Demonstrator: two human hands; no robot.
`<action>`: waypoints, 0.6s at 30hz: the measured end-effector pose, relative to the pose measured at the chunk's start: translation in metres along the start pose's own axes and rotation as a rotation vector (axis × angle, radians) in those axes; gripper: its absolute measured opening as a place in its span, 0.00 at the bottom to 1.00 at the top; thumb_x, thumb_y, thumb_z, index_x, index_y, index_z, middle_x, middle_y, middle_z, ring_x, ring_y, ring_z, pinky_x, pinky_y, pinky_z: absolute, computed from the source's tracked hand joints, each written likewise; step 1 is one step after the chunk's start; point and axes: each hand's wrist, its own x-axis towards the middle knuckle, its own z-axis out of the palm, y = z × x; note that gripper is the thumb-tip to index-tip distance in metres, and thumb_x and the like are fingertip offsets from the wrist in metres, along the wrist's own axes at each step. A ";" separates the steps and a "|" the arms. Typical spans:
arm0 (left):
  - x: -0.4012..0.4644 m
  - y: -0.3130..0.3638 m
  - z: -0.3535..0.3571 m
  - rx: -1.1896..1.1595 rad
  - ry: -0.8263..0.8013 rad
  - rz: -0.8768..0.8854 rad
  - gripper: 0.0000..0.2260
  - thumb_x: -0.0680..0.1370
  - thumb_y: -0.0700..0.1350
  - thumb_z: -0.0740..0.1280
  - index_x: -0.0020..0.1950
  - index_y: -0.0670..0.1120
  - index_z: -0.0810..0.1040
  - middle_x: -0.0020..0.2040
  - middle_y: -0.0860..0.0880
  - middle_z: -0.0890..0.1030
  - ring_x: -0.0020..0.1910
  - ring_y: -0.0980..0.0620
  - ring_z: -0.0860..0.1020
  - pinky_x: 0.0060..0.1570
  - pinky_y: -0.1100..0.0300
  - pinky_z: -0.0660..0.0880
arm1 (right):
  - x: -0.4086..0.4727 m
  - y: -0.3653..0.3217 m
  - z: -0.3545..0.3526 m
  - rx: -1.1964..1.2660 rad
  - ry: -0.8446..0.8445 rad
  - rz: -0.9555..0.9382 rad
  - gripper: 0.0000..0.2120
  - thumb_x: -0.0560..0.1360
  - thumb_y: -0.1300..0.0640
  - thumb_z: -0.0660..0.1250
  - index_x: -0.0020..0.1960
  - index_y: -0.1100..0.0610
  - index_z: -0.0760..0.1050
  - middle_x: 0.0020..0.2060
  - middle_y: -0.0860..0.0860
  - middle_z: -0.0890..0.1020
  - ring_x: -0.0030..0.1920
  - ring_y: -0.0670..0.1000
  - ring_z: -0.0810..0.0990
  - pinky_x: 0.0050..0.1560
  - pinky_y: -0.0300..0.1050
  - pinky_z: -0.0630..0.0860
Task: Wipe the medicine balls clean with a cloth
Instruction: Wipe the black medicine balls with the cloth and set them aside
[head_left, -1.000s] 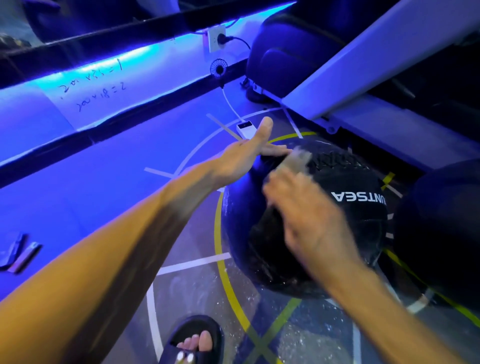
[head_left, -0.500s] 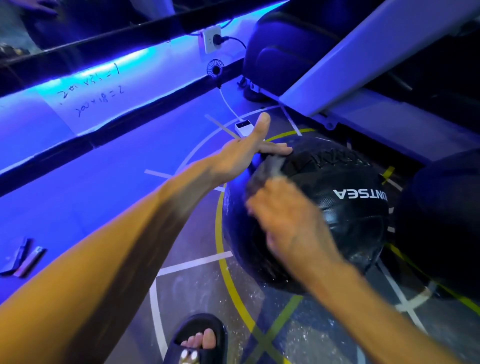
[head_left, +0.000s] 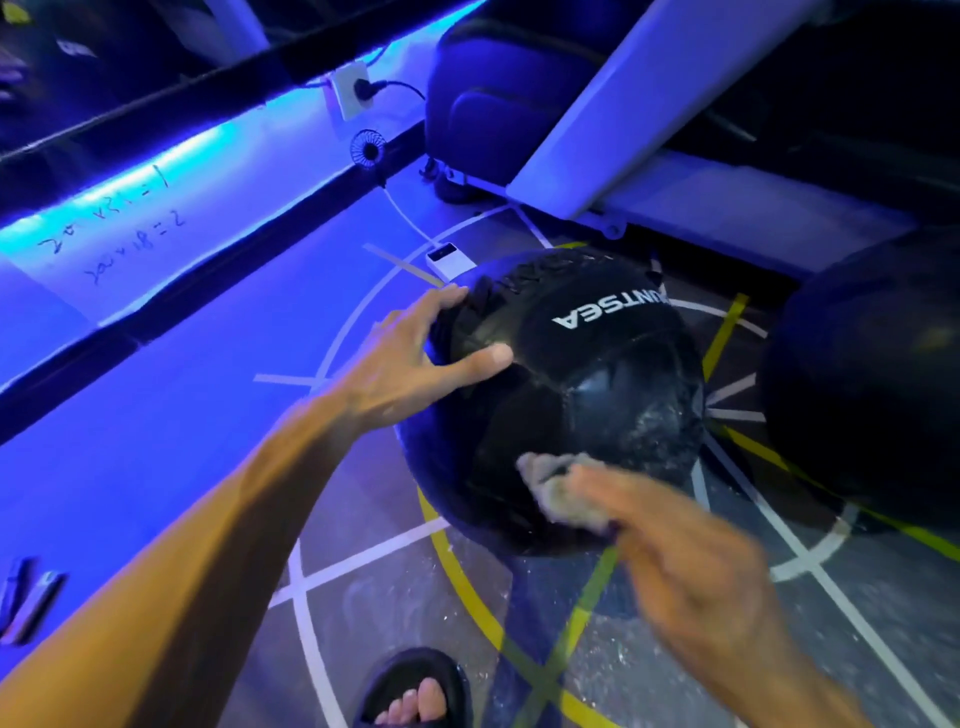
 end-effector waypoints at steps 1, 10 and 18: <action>-0.001 0.000 0.000 -0.009 0.010 -0.007 0.47 0.62 0.82 0.66 0.77 0.61 0.66 0.73 0.60 0.72 0.75 0.54 0.68 0.76 0.45 0.64 | 0.002 0.001 -0.013 0.029 0.124 0.171 0.18 0.81 0.64 0.67 0.60 0.42 0.82 0.57 0.33 0.83 0.57 0.36 0.82 0.60 0.31 0.75; -0.014 0.020 0.023 0.016 0.147 0.025 0.46 0.64 0.76 0.69 0.76 0.55 0.65 0.70 0.64 0.68 0.69 0.63 0.64 0.68 0.60 0.61 | 0.031 0.034 -0.011 0.120 0.480 0.507 0.10 0.83 0.61 0.64 0.60 0.48 0.75 0.64 0.45 0.81 0.66 0.43 0.79 0.64 0.36 0.73; -0.019 0.014 0.023 -0.044 0.154 -0.002 0.44 0.61 0.75 0.70 0.72 0.58 0.66 0.65 0.69 0.69 0.70 0.61 0.66 0.65 0.65 0.62 | -0.010 0.019 0.041 -0.321 -0.105 -0.192 0.18 0.85 0.62 0.50 0.67 0.56 0.75 0.76 0.46 0.70 0.78 0.49 0.65 0.78 0.48 0.61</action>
